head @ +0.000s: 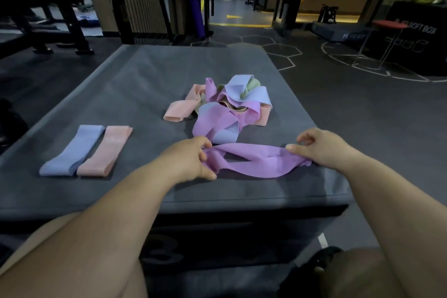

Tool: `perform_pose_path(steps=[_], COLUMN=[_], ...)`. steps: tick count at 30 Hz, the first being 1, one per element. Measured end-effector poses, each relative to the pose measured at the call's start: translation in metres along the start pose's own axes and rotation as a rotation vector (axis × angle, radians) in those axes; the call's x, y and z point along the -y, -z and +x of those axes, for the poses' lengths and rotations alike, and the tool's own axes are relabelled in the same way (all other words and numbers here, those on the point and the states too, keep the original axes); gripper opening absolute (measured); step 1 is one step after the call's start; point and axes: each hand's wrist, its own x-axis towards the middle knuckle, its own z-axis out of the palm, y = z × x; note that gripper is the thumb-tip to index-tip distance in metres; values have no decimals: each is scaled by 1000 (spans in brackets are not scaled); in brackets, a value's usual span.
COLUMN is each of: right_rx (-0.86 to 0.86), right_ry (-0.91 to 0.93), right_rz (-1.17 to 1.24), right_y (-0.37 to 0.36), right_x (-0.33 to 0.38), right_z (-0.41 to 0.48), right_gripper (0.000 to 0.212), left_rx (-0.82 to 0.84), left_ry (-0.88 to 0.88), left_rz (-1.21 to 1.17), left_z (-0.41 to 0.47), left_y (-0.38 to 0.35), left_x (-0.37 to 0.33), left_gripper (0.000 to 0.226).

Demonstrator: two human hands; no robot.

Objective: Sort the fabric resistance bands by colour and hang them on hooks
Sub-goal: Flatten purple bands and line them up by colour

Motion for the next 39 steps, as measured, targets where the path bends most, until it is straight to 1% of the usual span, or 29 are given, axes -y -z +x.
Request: perform_pose_path(steps=[4, 7, 10, 14, 16, 17, 19, 22, 23, 25, 28, 29, 30, 32, 34, 37, 39], right_rx=[-18, -8, 13, 124, 172, 182, 191, 291, 318, 306, 152, 112, 89, 98, 153, 238, 276], right_ry=[8, 21, 34, 12, 20, 27, 40, 30, 28, 39, 76, 79, 73, 47, 16, -32, -61], right_rz=[15, 16, 35, 224, 241, 220, 181, 313, 332, 271, 94, 95, 133, 267, 379, 540, 646], right_y=[3, 6, 9, 10, 10, 11, 13, 16, 17, 18, 16, 15, 14, 13, 13, 11, 10], right_x=[-5, -8, -5, 1, 0, 0, 1, 4, 4, 3, 4, 5, 6, 7, 7, 8, 10], right_z=[0, 0, -3, -7, -9, -10, -11, -13, -15, -14, -11, -10, -9, -7, -6, -3, -2], right_gripper=[40, 36, 35, 36, 33, 34, 40, 50, 50, 42, 20, 13, 9, 9, 10, 14, 17], left_rx=[-72, -128, -173, -222, -250, -256, -252, -222, -213, -194, -179, -185, -192, -202, -213, -261, -283], left_ry=[-21, -24, -35, -29, -27, -28, -27, -24, -29, -42, -32, -18, 1, 30, 38, 33, 18], left_rz=[52, 16, -19, -27, -3, 9, 29, 52, 57, 65, 27, -16, -71, -195, -294, -358, -467], left_z=[2, 4, 5, 6, 6, 6, 5, 5, 5, 6, 8, 8, 9, 8, 5, 1, 0], left_y=[-7, -8, -8, -4, -2, -1, 1, 3, 3, 4, 4, 5, 7, 11, 15, 23, 27], left_x=[0, -1, 0, 1, 0, 0, 0, 2, 4, 6, 9, 10, 11, 13, 17, 24, 26], left_gripper=[72, 63, 48, 21, 8, 6, 7, 11, 12, 13, 14, 14, 14, 14, 14, 16, 20])
